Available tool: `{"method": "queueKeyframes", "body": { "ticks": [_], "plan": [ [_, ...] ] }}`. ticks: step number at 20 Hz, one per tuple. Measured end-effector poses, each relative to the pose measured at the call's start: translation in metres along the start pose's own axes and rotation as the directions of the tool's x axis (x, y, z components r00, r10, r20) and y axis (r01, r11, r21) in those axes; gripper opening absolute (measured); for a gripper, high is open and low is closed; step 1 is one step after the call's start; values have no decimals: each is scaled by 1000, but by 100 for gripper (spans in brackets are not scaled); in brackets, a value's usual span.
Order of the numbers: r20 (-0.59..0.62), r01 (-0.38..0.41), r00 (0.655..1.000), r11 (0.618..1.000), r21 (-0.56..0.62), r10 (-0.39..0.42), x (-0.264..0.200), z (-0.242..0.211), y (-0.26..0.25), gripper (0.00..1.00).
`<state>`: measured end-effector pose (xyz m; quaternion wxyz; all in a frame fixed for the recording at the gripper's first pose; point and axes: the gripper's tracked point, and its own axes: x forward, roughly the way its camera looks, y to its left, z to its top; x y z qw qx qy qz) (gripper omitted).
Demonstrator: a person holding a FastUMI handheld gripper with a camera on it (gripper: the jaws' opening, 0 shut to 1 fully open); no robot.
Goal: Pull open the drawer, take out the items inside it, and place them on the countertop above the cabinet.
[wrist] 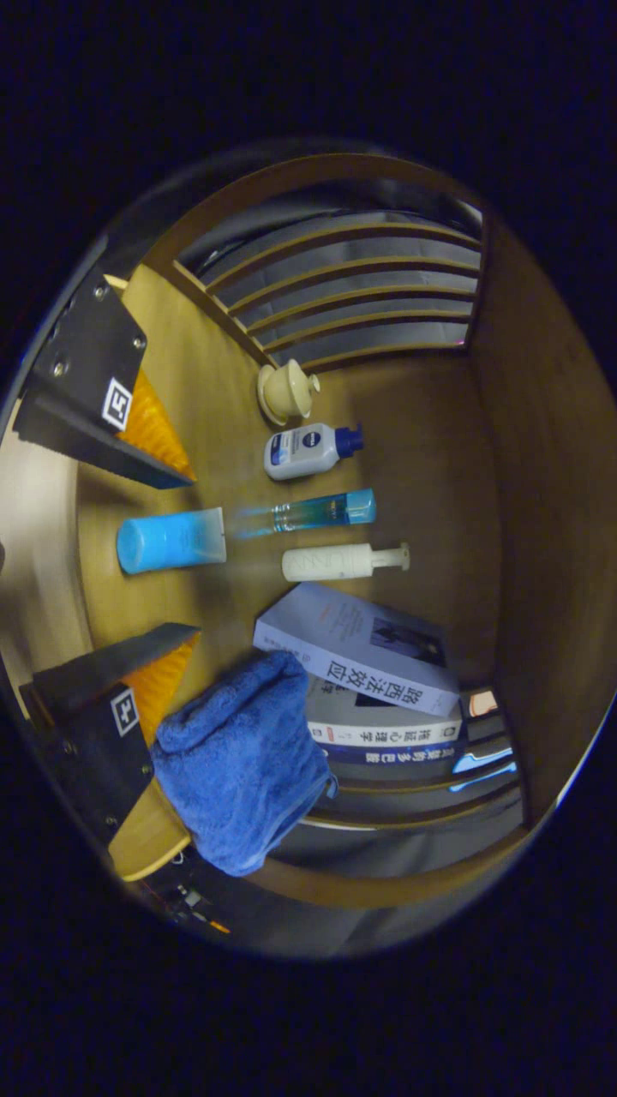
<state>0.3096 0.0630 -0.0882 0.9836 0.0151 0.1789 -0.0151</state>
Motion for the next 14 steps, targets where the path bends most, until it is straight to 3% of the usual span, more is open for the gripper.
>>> {"method": "queueKeyframes", "body": {
  "ticks": [5,14],
  "plan": [
    [28,-6,1000,1000,-13,6,-40,6,-3,100],
    [73,-45,996,998,-31,47,-142,19,-12,100]
  ]
}}
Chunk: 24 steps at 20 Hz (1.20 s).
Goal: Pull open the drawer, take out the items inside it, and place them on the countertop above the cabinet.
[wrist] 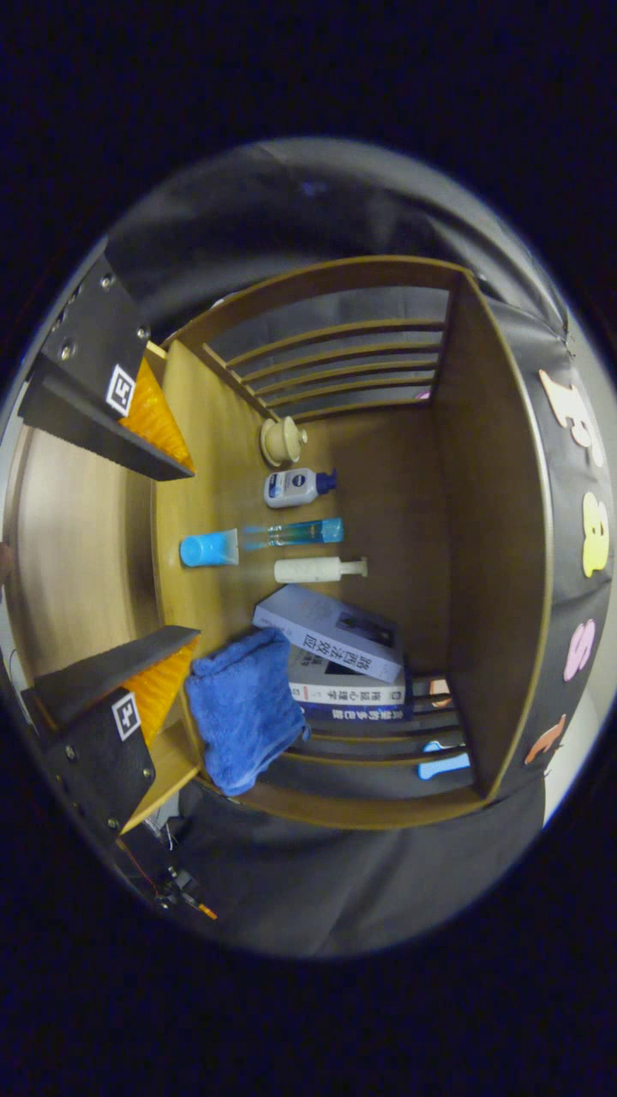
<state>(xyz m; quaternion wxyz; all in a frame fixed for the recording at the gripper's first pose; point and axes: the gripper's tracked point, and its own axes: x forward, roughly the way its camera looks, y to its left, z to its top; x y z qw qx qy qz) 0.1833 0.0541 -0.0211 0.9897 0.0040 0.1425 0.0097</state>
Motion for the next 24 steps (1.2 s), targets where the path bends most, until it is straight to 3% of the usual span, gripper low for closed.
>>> {"method": "queueKeyframes", "body": {
  "ticks": [7,11,19,24],
  "plan": [
    [131,2,991,998,66,-11,-92,-3,-21,100],
    [176,-22,984,998,65,11,-121,-19,-25,100],
    [245,-7,970,1000,13,4,-140,-76,-37,100],
    [206,-28,978,1000,-11,30,-130,-118,-35,100]
  ]
}}
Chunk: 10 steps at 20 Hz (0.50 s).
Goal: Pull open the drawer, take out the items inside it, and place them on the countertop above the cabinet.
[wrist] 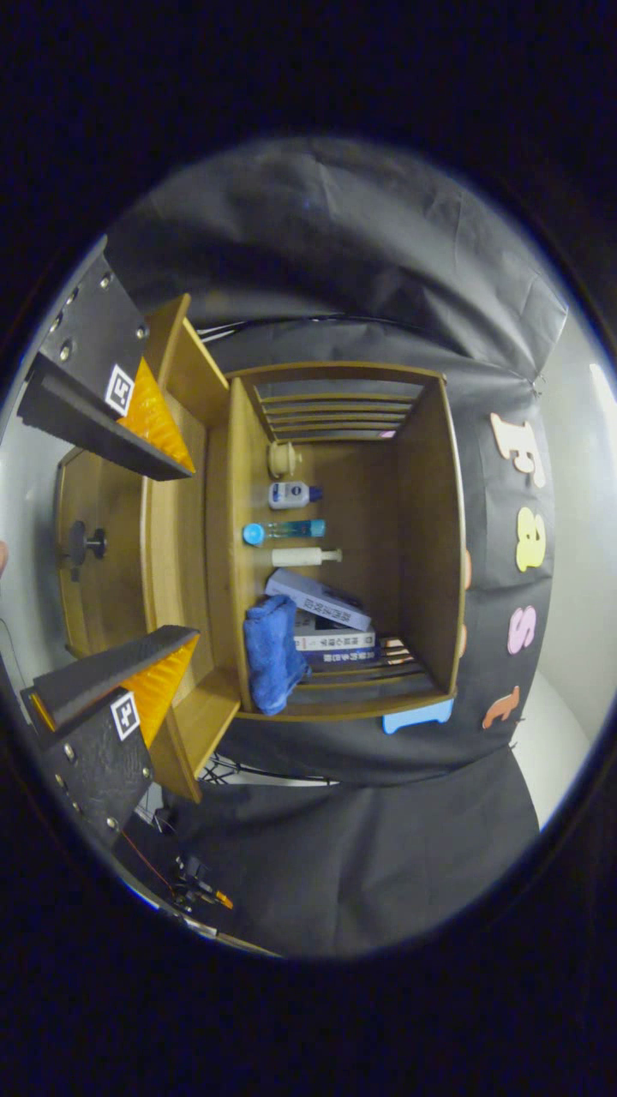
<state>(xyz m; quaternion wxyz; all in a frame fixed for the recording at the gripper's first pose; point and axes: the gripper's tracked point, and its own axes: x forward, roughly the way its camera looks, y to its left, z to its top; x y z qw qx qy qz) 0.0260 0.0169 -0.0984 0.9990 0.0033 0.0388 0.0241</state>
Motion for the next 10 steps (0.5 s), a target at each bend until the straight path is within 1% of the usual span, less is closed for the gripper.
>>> {"method": "queueKeyframes", "body": {
  "ticks": [5,10],
  "plan": [
    [-20,-1,1000,999,-34,0,5,-36,-3,100],
    [-26,-3,1000,998,-68,1,13,-62,-2,100]
  ]
}}
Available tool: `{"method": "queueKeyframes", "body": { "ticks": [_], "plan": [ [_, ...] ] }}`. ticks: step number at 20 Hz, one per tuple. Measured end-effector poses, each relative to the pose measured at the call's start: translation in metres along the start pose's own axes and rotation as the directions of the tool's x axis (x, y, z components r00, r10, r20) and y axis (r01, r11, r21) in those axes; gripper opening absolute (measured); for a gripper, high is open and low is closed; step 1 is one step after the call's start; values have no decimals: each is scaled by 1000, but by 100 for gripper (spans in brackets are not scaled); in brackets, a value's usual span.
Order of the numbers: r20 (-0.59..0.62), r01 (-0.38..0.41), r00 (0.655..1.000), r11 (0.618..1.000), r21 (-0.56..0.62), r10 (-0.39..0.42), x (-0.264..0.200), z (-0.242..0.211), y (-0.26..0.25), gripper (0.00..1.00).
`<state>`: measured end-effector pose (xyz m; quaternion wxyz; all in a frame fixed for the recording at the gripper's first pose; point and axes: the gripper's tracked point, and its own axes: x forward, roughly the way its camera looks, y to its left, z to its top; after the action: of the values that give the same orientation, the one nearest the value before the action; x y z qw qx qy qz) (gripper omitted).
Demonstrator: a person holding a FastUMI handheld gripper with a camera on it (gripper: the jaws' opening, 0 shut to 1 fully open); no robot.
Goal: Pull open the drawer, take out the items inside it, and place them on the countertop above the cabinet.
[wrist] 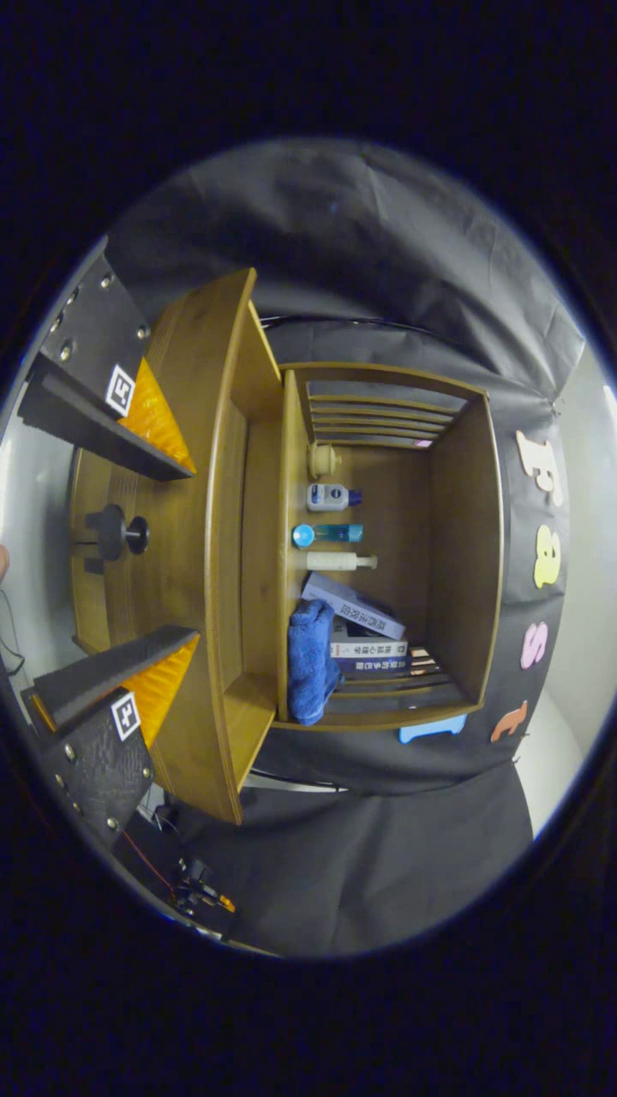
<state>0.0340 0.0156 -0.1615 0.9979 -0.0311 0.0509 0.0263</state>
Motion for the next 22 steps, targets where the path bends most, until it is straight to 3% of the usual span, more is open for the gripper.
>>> {"method": "queueKeyframes", "body": {
  "ticks": [5,11,17,22],
  "plan": [
    [-34,-9,999,1000,-13,9,19,-19,7,100],
    [7,18,1000,999,-31,-18,20,-19,4,100],
    [5,-13,1000,999,38,13,31,-21,5,99],
    [22,-6,1000,1000,30,5,48,-19,7,99]
  ]
}}
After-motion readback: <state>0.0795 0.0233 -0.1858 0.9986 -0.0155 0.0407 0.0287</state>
